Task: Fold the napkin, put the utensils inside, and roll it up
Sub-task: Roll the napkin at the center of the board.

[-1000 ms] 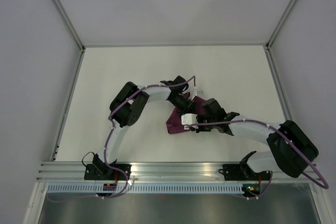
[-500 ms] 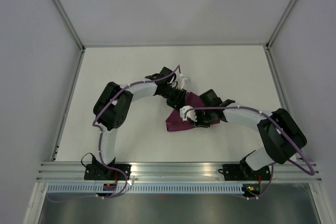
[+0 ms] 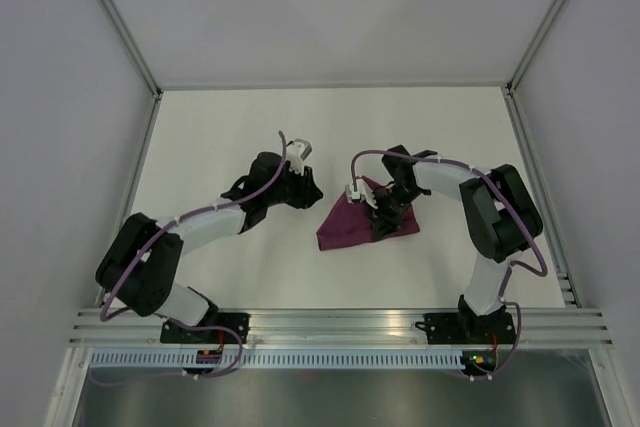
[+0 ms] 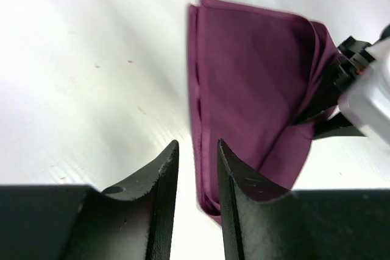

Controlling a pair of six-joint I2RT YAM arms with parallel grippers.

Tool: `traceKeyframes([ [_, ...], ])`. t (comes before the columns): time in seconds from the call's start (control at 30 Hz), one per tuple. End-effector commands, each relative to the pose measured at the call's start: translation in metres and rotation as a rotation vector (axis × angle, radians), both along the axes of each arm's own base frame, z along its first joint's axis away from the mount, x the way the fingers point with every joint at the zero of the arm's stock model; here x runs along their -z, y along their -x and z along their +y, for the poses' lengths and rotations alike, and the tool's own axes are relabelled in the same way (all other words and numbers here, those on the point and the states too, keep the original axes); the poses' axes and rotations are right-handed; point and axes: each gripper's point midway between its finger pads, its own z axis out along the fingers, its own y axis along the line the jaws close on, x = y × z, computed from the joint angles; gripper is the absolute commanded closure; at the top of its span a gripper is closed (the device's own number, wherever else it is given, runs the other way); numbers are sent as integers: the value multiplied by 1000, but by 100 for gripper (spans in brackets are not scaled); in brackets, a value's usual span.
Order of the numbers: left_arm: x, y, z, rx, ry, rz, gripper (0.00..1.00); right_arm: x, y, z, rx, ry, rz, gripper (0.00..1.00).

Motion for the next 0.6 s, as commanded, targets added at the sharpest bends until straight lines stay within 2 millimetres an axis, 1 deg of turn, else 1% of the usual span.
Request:
traceKeyframes([
  [0.0, -60, -20, 5, -138, 151, -276, 64, 19, 46, -31, -56, 116, 239, 90],
  [0.03, -52, -8, 5, -108, 122, -302, 64, 21, 41, -30, -59, 117, 244, 90],
  [0.07, -58, -3, 2, -90, 119, -354, 64, 22, 39, -30, -55, 120, 252, 90],
  [0.1, -65, -2, 3, -105, 102, -416, 64, 21, 40, -31, -56, 124, 264, 90],
  [0.13, -69, 13, -6, -44, 79, -479, 63, 23, 37, -29, -57, 125, 272, 90],
  [0.2, -72, 23, -14, -5, 56, -534, 62, 24, 34, -29, -50, 124, 286, 90],
  [0.23, -73, 34, -24, 51, 35, -570, 60, 26, 32, -29, -49, 126, 291, 90],
  [0.27, -73, 39, -28, 84, 19, -592, 60, 27, 31, -30, -45, 129, 296, 90],
  [0.3, -68, 51, -38, 145, -12, -609, 59, 28, 31, -29, -44, 131, 300, 90],
  [0.33, -70, 54, -43, 169, -21, -622, 59, 30, 29, -29, -40, 133, 306, 90],
  [0.4, -61, 64, -54, 231, -58, -623, 58, 32, 27, -29, -34, 139, 310, 90],
  [0.43, -58, 76, -64, 294, -82, -632, 57, 34, 26, -29, -32, 141, 311, 90],
  [0.47, -47, 82, -70, 335, -110, -619, 57, 34, 24, -29, -29, 143, 311, 90],
  [0.5, -42, 88, -76, 368, -130, -618, 57, 35, 23, -29, -23, 145, 311, 90],
  [0.53, -34, 100, -85, 432, -168, -619, 57, 36, 21, -29, -22, 147, 311, 90],
  [0.57, -28, 106, -89, 463, -189, -617, 57, 36, 20, -29, -18, 148, 312, 90],
])
